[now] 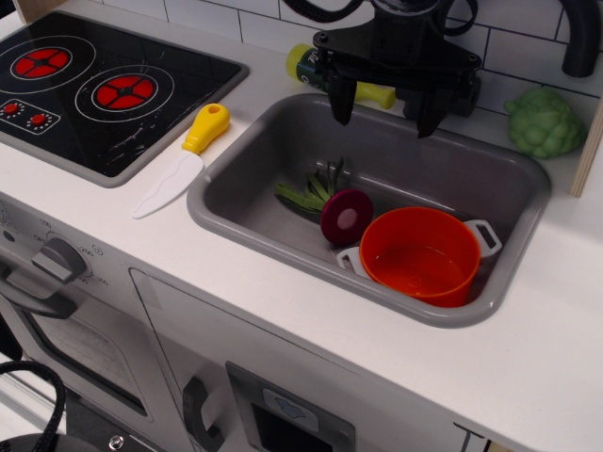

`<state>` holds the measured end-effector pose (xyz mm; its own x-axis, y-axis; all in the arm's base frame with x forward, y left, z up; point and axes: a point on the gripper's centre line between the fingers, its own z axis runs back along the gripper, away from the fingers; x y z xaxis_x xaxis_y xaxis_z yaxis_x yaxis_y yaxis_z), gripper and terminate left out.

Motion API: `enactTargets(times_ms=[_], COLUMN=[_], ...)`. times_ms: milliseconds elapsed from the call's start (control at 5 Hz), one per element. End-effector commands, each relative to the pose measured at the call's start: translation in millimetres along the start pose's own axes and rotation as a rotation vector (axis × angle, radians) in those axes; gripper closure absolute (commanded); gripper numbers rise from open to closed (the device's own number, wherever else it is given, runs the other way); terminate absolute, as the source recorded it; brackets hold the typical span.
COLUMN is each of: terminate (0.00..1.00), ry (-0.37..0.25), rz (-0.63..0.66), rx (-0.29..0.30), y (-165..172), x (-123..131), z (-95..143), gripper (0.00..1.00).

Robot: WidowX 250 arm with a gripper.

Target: Put beet in pot sink

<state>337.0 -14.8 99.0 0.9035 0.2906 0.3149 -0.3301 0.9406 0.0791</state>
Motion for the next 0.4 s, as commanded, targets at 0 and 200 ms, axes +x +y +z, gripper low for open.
enactTargets(times_ms=[0,200], terminate=[0.00,0.00], ry=[0.000,0.026], rz=[0.000,0.192], rx=[0.000,0.038], y=[0.0,18.8], x=[0.0,11.6], z=[0.0,-13.6], gripper=[0.00,0.00])
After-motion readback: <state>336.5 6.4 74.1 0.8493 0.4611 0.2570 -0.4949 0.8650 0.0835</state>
